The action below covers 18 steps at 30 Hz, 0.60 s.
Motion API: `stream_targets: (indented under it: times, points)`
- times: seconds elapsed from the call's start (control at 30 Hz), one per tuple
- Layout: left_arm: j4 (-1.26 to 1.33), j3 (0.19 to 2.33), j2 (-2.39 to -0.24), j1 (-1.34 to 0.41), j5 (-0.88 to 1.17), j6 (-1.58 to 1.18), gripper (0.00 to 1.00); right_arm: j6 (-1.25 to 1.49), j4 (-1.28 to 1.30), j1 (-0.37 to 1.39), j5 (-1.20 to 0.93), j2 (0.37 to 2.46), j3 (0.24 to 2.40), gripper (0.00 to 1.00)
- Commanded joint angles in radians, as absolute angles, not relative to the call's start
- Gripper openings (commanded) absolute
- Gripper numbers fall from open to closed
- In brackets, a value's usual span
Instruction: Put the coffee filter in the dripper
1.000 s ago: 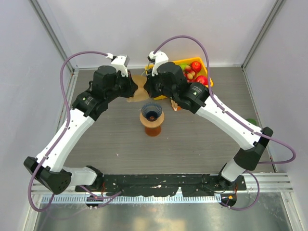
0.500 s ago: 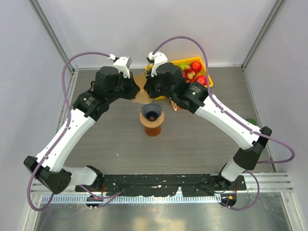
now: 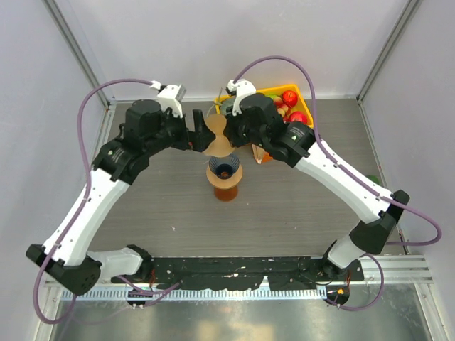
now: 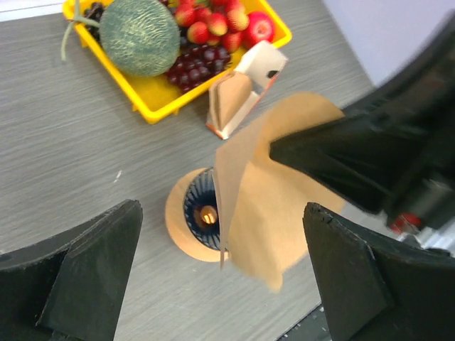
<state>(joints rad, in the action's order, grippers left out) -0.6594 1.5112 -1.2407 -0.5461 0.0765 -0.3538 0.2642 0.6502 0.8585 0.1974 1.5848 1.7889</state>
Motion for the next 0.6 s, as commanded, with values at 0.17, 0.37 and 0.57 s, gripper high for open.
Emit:
stream_targets:
  times: [0.17, 0.37, 0.57]
  points:
    - [-0.615, 1.448, -0.964, -0.496, 0.323, -0.331, 1.00, 0.198, 0.727, 0.810, 0.016, 1.476, 1.746, 0.05]
    - [-0.675, 1.375, -0.920, -0.336, 0.457, -0.400, 1.00, 0.157, 0.873, 0.733, -0.314, 1.532, 1.807, 0.05]
    - [-0.669, 1.388, -0.927, -0.316, 0.442, -0.407, 0.99, 0.069, 0.943, 0.692, -0.409, 1.644, 1.907, 0.05]
